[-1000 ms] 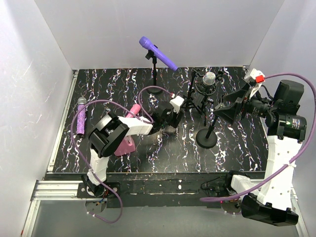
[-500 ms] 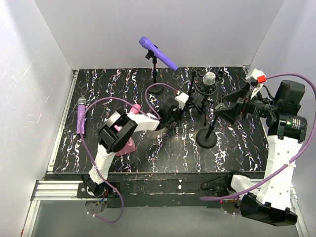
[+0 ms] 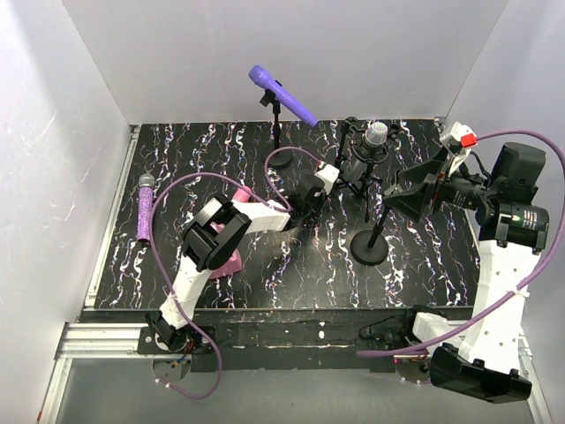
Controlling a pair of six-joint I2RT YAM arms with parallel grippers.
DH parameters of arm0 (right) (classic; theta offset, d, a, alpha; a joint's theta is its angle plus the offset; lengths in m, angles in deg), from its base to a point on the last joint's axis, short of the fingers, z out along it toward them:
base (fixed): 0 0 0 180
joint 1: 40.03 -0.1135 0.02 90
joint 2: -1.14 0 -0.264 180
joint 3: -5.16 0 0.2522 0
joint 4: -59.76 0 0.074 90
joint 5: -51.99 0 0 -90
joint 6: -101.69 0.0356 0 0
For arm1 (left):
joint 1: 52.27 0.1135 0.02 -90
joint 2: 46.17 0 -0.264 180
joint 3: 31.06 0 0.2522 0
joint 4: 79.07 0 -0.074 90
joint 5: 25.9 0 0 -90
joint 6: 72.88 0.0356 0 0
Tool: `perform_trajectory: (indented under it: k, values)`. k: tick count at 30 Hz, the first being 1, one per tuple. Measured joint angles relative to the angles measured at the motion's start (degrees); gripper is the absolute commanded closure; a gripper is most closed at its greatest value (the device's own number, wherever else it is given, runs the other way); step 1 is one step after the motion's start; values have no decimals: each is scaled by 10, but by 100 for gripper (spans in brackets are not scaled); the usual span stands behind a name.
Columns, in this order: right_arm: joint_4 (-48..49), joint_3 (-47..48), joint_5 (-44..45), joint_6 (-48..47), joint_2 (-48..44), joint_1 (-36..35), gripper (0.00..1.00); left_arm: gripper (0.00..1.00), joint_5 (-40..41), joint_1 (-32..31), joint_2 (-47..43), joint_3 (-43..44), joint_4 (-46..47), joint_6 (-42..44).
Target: Attach the microphones to the stand
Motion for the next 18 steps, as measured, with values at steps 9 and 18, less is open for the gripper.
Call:
perform_trajectory:
  k: [9, 18]
  values:
    - [0, 0, -2, -1, 3, 3, 11, 100, 15, 9, 37, 60, -16, -18]
    - [-2, 0, -4, -8, 5, 7, 11, 100, 3, 50, 76, 124, -31, -12]
